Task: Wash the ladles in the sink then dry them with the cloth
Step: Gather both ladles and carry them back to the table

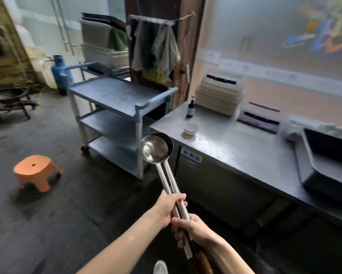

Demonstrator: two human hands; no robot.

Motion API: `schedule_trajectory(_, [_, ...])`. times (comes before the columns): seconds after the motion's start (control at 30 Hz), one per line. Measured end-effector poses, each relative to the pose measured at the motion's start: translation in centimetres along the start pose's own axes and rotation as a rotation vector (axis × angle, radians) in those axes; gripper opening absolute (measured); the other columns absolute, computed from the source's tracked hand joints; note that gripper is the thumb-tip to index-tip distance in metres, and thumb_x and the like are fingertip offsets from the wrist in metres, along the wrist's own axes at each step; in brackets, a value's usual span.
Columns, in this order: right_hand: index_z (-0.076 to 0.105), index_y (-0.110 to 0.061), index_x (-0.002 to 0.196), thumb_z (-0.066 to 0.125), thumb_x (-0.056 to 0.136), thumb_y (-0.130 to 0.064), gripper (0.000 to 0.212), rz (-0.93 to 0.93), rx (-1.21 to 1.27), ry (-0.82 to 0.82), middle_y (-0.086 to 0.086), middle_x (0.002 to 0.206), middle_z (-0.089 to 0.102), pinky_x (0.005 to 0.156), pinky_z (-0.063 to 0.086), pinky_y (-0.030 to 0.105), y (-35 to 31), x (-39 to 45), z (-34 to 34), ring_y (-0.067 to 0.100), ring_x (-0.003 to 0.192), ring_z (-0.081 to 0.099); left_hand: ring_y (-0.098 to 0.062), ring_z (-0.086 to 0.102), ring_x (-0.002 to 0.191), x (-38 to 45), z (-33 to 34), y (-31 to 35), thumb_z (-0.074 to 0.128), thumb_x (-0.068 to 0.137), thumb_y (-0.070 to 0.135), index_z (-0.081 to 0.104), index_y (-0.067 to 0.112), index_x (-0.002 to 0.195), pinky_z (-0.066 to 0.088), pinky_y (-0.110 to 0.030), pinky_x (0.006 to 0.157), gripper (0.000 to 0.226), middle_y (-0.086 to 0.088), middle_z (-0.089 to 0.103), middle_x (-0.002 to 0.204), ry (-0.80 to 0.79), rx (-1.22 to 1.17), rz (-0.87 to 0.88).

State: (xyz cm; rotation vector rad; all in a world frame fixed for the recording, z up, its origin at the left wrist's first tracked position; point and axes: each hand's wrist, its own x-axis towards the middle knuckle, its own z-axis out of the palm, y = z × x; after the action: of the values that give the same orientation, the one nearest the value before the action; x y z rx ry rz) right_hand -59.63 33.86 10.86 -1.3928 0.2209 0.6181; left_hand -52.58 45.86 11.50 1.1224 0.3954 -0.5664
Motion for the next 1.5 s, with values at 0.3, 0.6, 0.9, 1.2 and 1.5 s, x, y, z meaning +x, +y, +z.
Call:
schedule_trajectory(0.3, [0.058, -0.003, 0.087, 0.070, 0.084, -0.021, 0.022, -0.069, 0.095, 0.213, 0.008, 0.068, 0.056, 0.047, 0.050, 0.030, -2.3, -0.1, -10.9, 0.016, 0.051, 0.053, -0.022, 0.063, 0.061, 7.8, 11.7, -0.3, 0.068, 0.080, -0.009, 0.041, 0.010, 0.107, 0.055, -0.032, 0.054, 0.043, -0.012, 0.055, 0.076, -0.227, 0.122, -0.107])
schedule_trajectory(0.6, [0.060, -0.005, 0.092, 0.075, 0.081, -0.022, 0.024, -0.082, 0.227, 0.405, 0.006, 0.071, 0.058, 0.049, 0.050, 0.030, -6.6, -0.3, -23.7, 0.014, 0.052, 0.052, -0.024, 0.062, 0.066, 15.0, 25.8, 0.9, 0.070, 0.078, -0.007, 0.041, 0.007, 0.114, 0.055, -0.035, 0.063, 0.048, -0.013, 0.058, 0.072, -0.432, 0.257, -0.202])
schedule_trajectory(0.9, [0.056, -0.003, 0.094, 0.065, 0.097, -0.007, 0.010, -0.134, 0.357, 0.591, 0.007, 0.068, 0.056, 0.045, 0.048, 0.028, -7.8, -3.6, -32.7, 0.014, 0.050, 0.050, -0.026, 0.060, 0.075, 17.4, 37.7, -1.1, 0.061, 0.084, -0.010, 0.039, 0.010, 0.107, 0.053, -0.036, 0.063, 0.038, -0.013, 0.049, 0.087, -0.626, 0.335, -0.300])
schedule_trajectory(1.2, [0.053, -0.003, 0.096, 0.061, 0.098, -0.003, 0.008, -0.185, 0.533, 0.705, 0.007, 0.067, 0.053, 0.043, 0.047, 0.027, -8.3, -8.1, -45.1, 0.013, 0.049, 0.046, -0.026, 0.062, 0.077, 20.6, 51.7, -5.7, 0.060, 0.087, -0.004, 0.050, 0.007, 0.085, 0.054, -0.038, 0.069, 0.016, -0.014, 0.057, 0.076, -0.795, 0.426, -0.407])
schedule_trajectory(1.5, [0.051, -0.006, 0.093, 0.055, 0.101, -0.005, 0.009, -0.157, 0.715, 0.700, 0.006, 0.066, 0.051, 0.041, 0.046, 0.024, -12.0, -9.6, -63.0, 0.011, 0.047, 0.046, -0.023, 0.062, 0.074, 28.7, 69.2, -9.7, 0.046, 0.095, 0.000, 0.050, -0.001, 0.107, 0.057, -0.034, 0.062, 0.013, -0.015, 0.059, 0.084, -0.801, 0.486, -0.506])
